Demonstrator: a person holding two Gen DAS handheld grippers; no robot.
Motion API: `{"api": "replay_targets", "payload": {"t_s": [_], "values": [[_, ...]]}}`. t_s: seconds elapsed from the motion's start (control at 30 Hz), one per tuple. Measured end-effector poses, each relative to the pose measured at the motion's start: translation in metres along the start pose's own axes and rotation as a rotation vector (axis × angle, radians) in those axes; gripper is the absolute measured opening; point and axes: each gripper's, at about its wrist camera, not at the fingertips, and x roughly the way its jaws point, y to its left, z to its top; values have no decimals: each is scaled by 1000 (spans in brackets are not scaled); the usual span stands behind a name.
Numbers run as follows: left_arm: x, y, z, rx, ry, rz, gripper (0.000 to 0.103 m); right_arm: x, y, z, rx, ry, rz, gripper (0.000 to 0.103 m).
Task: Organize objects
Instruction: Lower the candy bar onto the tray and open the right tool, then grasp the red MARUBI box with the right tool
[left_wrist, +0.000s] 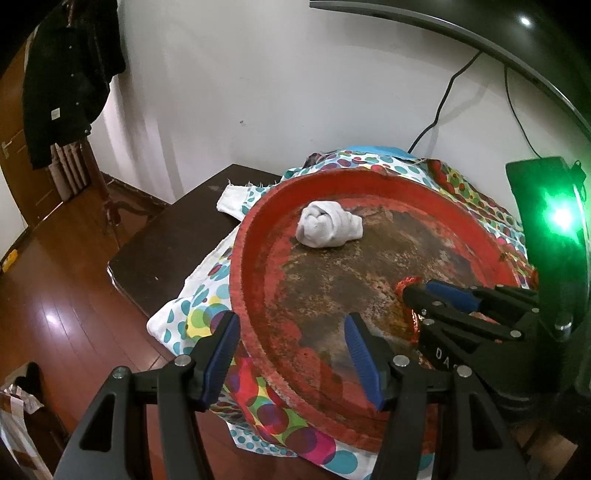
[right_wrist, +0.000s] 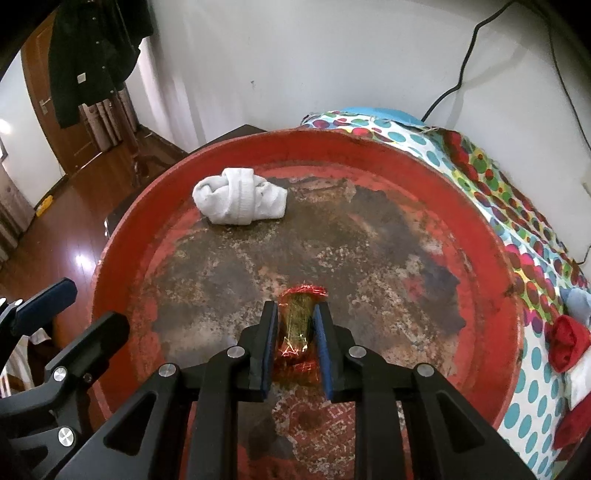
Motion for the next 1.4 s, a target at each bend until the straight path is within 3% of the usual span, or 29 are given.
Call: {"api": "replay_targets", "payload": {"t_s": [0.7,0.97,1.13,1.4], "values": [[-3,-19,-4,63,-3,-21,60,-45,-34,-24,72,-69,-20,29],[-9,-35,-8,107,-20,-59,60,-79,-76,-54,128,-112,-81,34],[-11,-45,-10,119,-8,-133,60,-104,-112,-76,200,-136,-117,36],[-12,-54,-13,143,-14,-123,60,-145,-166,-122,295,-165,-180,41]]}}
